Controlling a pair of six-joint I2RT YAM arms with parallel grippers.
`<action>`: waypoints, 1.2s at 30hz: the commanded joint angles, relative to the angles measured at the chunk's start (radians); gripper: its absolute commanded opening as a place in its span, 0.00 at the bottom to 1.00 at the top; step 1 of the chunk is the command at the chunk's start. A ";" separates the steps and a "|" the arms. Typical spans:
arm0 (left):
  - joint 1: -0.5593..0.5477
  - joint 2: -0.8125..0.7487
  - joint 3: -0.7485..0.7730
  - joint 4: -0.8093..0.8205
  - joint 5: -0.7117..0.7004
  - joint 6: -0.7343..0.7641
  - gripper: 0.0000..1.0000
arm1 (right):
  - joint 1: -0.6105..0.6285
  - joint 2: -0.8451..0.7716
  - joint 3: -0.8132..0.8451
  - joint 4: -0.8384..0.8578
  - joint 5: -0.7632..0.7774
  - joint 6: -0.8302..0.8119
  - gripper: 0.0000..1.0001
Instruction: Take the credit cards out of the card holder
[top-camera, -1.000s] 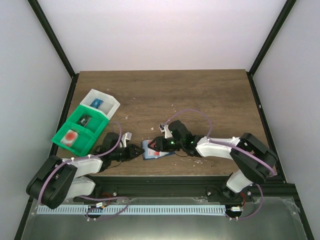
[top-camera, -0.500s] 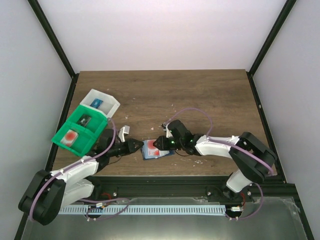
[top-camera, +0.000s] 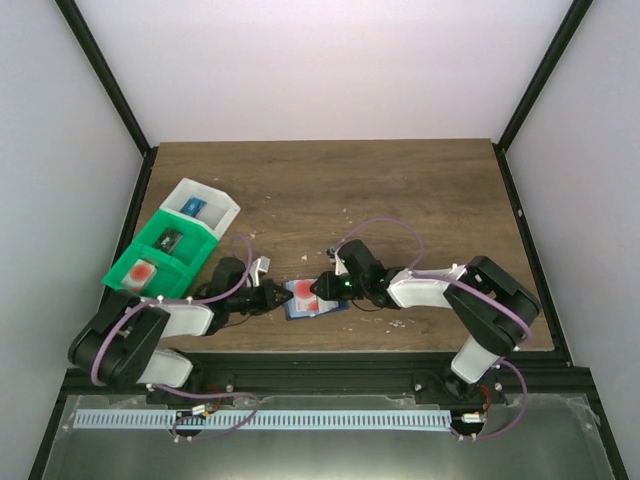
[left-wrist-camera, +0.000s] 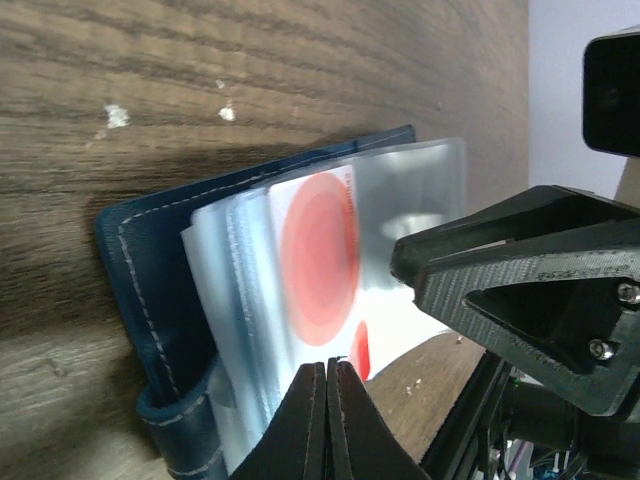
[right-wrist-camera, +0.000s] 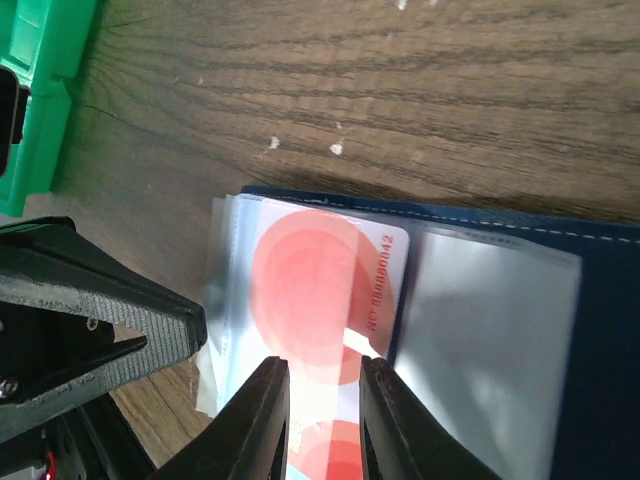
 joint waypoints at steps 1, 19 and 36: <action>-0.005 0.068 0.012 0.085 0.013 0.027 0.00 | -0.021 0.025 -0.028 0.061 -0.039 0.011 0.22; -0.005 0.129 -0.004 0.023 -0.039 0.085 0.00 | -0.035 0.068 -0.086 0.173 -0.109 0.054 0.25; -0.005 0.129 -0.011 0.023 -0.038 0.092 0.00 | -0.051 0.080 -0.124 0.265 -0.168 0.084 0.09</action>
